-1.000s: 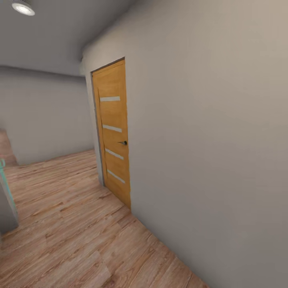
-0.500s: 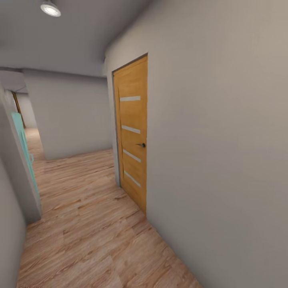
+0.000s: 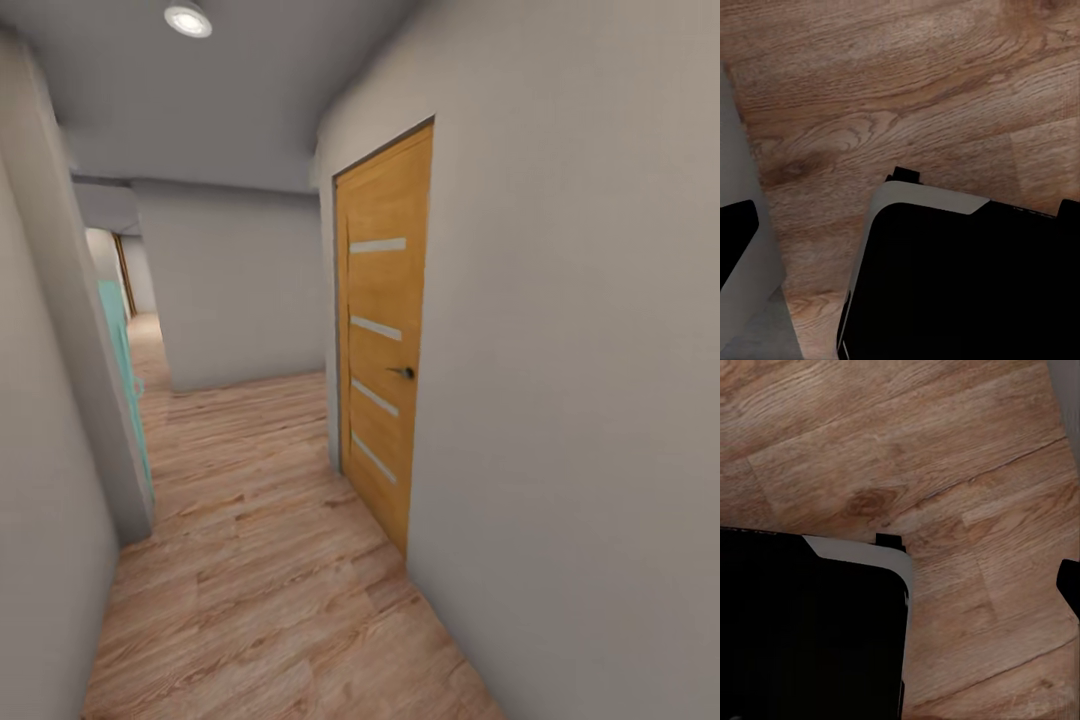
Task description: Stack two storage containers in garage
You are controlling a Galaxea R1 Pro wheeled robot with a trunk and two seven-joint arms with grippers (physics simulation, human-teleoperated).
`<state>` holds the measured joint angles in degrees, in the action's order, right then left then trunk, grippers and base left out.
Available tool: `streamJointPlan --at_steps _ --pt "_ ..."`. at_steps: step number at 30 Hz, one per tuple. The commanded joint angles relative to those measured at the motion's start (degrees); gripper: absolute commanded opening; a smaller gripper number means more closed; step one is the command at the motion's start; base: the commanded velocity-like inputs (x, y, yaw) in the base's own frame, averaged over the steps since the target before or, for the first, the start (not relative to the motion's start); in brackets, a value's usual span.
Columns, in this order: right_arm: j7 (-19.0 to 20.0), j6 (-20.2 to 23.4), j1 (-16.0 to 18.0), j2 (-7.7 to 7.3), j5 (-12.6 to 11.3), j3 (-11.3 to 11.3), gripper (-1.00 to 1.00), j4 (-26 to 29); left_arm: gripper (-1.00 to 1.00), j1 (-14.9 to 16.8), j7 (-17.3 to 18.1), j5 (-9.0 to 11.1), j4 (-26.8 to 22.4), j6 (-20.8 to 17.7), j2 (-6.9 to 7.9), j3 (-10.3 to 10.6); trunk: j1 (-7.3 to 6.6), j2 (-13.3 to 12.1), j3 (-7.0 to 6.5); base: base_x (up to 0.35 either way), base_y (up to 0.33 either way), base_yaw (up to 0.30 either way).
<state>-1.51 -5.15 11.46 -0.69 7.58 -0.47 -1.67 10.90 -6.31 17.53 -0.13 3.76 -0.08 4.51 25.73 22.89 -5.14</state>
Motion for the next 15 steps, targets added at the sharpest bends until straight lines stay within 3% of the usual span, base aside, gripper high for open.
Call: streamJointPlan --at_steps 1,15 --pt "-0.2 -0.3 0.1 -0.01 0.6 -0.1 1.0 -0.2 1.0 0.0 -0.1 0.5 0.0 0.1 -0.01 0.5 0.05 0.0 0.02 0.323 0.0 0.3" --pt "-0.2 -0.2 0.1 -0.02 0.5 -0.1 1.0 -0.2 1.0 0.0 -0.1 0.5 0.0 0.2 -0.01 0.4 0.05 0.0 0.02 0.323 0.0 0.3"
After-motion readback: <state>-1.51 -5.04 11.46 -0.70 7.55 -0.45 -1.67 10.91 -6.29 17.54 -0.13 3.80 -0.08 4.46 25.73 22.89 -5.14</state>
